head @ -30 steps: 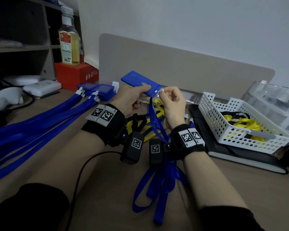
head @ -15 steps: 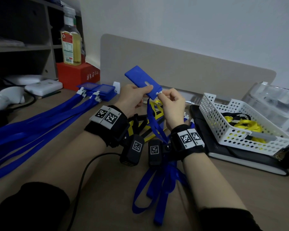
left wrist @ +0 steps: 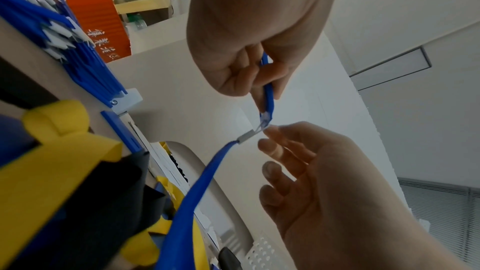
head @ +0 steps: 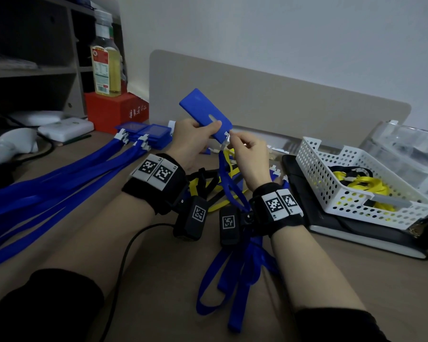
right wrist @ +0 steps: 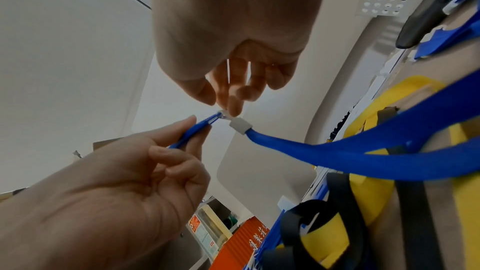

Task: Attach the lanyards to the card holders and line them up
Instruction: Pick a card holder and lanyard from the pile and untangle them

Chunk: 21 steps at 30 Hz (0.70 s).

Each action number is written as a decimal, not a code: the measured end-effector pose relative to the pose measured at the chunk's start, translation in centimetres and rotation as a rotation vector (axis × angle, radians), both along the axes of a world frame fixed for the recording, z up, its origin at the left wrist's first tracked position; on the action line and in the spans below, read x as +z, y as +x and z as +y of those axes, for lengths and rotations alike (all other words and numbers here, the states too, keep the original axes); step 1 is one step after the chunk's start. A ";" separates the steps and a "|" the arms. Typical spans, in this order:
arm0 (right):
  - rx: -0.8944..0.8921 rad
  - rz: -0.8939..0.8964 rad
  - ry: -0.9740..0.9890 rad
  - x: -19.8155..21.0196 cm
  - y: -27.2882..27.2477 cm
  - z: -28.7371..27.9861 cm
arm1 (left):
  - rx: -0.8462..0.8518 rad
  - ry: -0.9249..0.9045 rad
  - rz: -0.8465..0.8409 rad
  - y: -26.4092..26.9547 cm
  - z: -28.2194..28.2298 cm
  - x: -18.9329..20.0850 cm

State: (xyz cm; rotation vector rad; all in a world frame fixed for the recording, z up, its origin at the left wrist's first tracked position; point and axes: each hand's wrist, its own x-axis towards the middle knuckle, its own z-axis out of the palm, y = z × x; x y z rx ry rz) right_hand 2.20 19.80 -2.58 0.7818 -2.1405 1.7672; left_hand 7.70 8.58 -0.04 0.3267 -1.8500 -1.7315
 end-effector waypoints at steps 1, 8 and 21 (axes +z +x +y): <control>-0.027 0.003 -0.014 0.0 -0.1 0.0 | -0.013 -0.018 -0.010 0.1 -0.2 0.1; -0.013 -0.117 -0.142 -0.1 -0.5 0.0 | -0.243 -0.138 -0.179 0.2 -0.8 0.8; 0.094 -0.415 -0.475 0.8 -0.9 0.6 | -0.465 -0.062 -0.260 0.4 0.7 0.2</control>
